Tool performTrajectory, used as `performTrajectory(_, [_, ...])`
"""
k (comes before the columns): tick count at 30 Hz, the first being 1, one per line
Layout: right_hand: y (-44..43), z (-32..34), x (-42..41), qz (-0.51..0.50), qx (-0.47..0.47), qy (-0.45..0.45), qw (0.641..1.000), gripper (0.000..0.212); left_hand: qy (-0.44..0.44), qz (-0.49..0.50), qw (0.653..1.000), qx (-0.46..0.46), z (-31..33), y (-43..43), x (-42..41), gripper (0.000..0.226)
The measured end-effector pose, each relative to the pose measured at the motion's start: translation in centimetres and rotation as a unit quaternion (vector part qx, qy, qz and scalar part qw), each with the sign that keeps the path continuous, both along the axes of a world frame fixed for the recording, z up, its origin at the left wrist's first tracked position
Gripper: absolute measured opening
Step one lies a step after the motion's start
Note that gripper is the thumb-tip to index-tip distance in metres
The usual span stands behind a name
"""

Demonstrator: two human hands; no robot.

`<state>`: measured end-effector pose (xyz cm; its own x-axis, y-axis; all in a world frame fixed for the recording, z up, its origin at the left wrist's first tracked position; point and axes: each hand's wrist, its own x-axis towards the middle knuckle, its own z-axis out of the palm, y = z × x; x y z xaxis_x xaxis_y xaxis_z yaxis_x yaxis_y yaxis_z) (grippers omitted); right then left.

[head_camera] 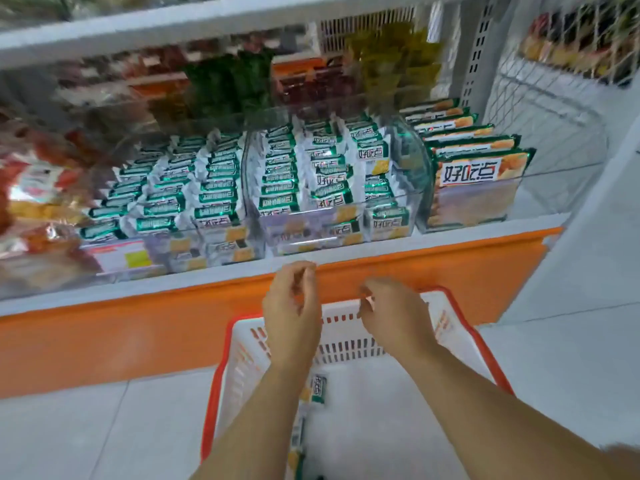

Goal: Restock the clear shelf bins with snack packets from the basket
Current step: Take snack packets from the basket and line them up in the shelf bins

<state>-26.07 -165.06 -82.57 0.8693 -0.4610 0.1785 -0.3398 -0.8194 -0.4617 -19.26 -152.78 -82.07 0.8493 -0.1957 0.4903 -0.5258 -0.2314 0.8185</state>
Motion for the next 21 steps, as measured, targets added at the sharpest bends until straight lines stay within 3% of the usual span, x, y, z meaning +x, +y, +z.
performTrajectory(6, [3.5,-9.2,0.1,0.018,0.147,0.208,0.967,0.029,0.195,0.046,0.967,0.155,-12.6,6.7,0.3,0.014])
performTrajectory(10, [4.5,-15.2,0.2,0.009,0.233,0.282,0.931,0.035,0.336,0.023,0.895,0.293,-19.0,8.3,0.9,0.027])
performTrajectory(12, [5.1,-17.9,0.3,0.004,0.265,0.303,0.915,0.036,0.384,0.010,0.877,0.288,-21.3,8.2,0.8,0.029])
performTrajectory(16, [6.2,-22.0,1.0,-0.030,0.348,0.310,0.884,0.040,0.387,0.027,0.875,0.291,-24.4,7.3,1.1,0.033])
performTrajectory(21, [7.4,-25.3,3.3,-0.076,0.437,0.295,0.846,0.048,0.470,0.018,0.829,0.301,-27.8,5.6,2.5,0.038])
